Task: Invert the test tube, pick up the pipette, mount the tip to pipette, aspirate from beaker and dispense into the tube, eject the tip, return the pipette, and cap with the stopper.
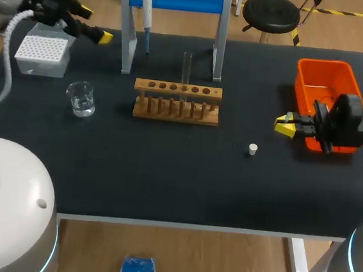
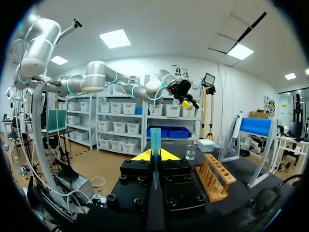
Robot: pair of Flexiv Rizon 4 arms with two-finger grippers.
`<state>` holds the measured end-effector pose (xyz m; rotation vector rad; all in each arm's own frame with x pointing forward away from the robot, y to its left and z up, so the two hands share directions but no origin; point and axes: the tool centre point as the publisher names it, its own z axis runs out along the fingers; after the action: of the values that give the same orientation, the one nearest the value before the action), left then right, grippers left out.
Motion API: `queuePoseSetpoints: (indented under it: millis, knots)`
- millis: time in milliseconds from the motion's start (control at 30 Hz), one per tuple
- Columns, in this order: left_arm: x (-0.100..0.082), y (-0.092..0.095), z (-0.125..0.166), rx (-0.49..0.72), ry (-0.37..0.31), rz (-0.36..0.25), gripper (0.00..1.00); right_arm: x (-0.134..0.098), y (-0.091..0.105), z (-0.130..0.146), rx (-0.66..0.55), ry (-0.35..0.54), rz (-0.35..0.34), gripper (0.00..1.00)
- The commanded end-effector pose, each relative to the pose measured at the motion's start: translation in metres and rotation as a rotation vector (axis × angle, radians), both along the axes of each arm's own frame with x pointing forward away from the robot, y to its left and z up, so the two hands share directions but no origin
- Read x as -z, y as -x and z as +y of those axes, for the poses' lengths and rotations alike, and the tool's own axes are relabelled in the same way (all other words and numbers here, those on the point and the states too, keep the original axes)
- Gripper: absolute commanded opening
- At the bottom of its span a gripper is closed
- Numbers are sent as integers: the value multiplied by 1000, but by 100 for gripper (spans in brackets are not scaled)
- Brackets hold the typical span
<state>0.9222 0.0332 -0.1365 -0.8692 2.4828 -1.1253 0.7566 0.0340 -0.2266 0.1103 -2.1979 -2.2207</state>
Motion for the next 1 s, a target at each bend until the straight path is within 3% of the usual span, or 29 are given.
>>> queuePoseSetpoints:
  millis: [33, 133, 267, 467, 1000]
  knots:
    - [2, -19, 8, -73, -32, 58, 100, 0, 1, 1, 2, 1, -2, 0]
    - [5, -33, 9, -167, -61, 94, 100, 0, 1, 1, 2, 1, -2, 0]
    - [5, -46, 3, -262, -69, 97, 100, 0, 1, 1, 2, 1, -2, 0]
    - [5, -57, -13, -367, -62, 52, 100, 0, 1, 1, 2, 1, -2, 0]
    - [5, -57, -13, -367, -62, 52, 100, 0, 1, 1, 2, 1, -2, 0]
